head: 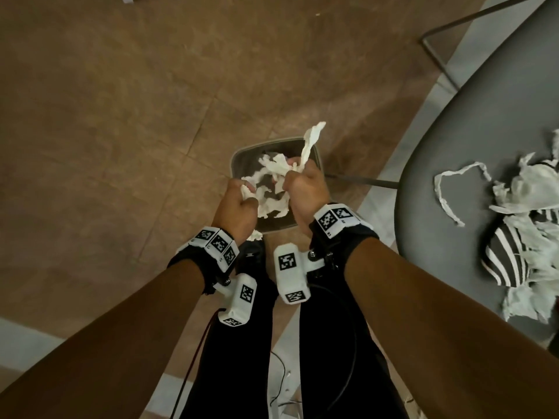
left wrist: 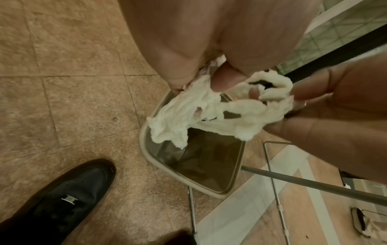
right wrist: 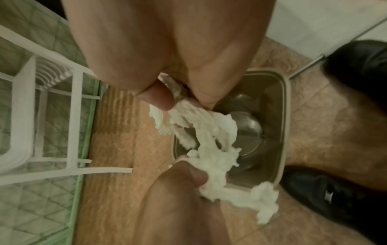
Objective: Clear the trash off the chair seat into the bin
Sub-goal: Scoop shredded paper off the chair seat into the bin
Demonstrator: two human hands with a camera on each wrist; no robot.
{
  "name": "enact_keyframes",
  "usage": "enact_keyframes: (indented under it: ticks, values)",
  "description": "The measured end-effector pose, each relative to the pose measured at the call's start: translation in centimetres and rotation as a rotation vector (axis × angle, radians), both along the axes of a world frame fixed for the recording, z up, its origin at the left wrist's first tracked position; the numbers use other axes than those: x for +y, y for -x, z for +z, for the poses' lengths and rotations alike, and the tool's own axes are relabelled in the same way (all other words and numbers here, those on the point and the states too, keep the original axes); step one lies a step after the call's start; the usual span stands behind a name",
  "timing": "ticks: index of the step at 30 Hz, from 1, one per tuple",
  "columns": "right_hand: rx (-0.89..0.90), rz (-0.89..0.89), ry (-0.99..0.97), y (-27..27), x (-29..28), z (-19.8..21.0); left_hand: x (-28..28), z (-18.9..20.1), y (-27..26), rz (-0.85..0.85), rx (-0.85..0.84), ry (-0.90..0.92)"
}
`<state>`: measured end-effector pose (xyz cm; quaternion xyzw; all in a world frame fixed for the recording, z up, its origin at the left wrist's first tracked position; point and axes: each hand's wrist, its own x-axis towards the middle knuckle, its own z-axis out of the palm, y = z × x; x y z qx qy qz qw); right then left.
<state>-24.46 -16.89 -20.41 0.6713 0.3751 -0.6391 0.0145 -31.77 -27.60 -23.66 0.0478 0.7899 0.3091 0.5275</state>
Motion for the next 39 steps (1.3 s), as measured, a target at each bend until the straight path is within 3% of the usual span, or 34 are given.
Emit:
enact_keyframes:
  ticks: [6, 9, 14, 20, 23, 26, 30, 34, 37, 39]
  values:
    - [-0.104, 0.452, 0.023, -2.6, 0.8, -0.7, -0.1, -1.5, 0.4, -0.083, -0.053, -0.05]
    - [-0.134, 0.535, 0.009, -3.2, 0.4, -1.1, -0.2, -1.5, 0.9, -0.157, -0.073, -0.047]
    - [-0.056, 0.516, -0.072, -3.9, 0.9, 1.5, 1.5, 1.2, 1.5, -0.248, 0.073, -0.013]
    - [0.078, 0.369, -0.22, -7.6, 4.4, 10.5, 8.1, 9.4, -1.1, -0.584, 0.331, -0.173]
    - [0.102, 0.268, -0.328, -12.0, 6.8, 14.7, 12.4, 12.4, -5.2, -0.758, 0.323, -0.305]
    - [0.043, 0.18, -0.425, -18.0, 9.3, 16.9, 15.7, 13.7, -10.6, -0.985, 0.426, -0.456]
    - [-0.028, 0.07, -0.492, -25.8, 11.9, 17.9, 17.8, 12.9, -15.4, -1.289, 0.613, -0.365]
    - [-0.082, 0.068, -0.491, -31.4, 12.8, 18.4, 19.0, 12.3, -17.4, -1.173, 0.567, -0.425]
    - [-0.132, 0.07, -0.525, -33.9, 13.4, 18.4, 20.3, 12.7, -20.2, -1.034, 0.546, -0.567]
    - [-0.227, 0.105, -0.613, -35.4, 13.8, 18.6, 21.4, 12.6, -22.2, -1.071, 0.462, -0.594]
